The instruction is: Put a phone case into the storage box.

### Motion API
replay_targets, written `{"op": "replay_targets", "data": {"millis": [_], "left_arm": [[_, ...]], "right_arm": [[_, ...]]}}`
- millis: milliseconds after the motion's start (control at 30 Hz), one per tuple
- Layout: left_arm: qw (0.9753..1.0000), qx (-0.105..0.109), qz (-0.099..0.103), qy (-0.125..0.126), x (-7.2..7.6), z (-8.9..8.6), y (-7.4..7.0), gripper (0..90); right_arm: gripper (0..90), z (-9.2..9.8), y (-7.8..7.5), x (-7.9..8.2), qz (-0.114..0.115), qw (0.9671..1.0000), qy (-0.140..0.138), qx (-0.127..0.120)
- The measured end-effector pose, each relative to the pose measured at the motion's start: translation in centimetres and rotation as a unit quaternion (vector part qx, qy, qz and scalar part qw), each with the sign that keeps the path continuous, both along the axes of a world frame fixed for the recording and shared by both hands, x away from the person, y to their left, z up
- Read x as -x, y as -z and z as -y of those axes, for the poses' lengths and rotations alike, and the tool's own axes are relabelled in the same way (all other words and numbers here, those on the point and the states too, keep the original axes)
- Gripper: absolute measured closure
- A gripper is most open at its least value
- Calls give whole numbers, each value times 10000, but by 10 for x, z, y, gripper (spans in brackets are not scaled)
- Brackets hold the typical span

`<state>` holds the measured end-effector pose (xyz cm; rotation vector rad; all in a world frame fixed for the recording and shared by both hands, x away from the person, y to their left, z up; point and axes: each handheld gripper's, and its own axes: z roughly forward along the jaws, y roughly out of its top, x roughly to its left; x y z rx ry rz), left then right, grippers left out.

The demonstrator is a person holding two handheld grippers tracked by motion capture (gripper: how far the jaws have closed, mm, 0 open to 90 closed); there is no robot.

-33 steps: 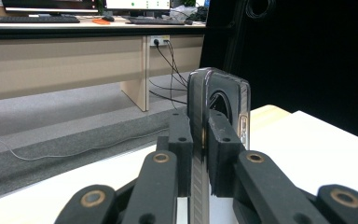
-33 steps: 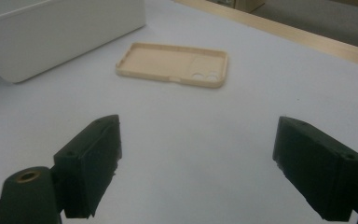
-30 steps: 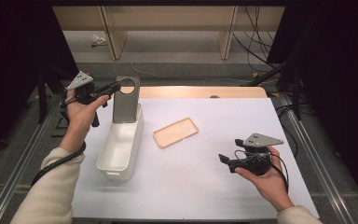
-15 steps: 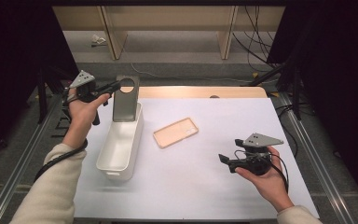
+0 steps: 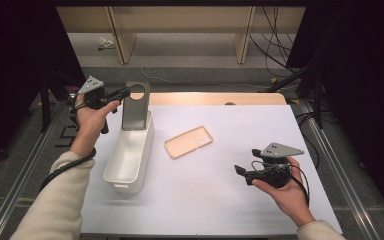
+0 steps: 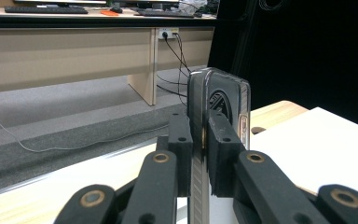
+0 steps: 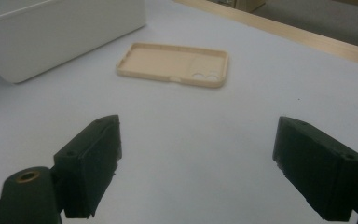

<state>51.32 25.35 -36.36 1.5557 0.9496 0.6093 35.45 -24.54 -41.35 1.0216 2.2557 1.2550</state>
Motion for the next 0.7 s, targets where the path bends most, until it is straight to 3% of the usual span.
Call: {"op": "replay_targets", "data": {"millis": [700], "left_arm": [[9996,-33,-244,-110,-11,-1,14,813]], "right_arm": [[162,0,0,0,-2,10000,-18,0]]}}
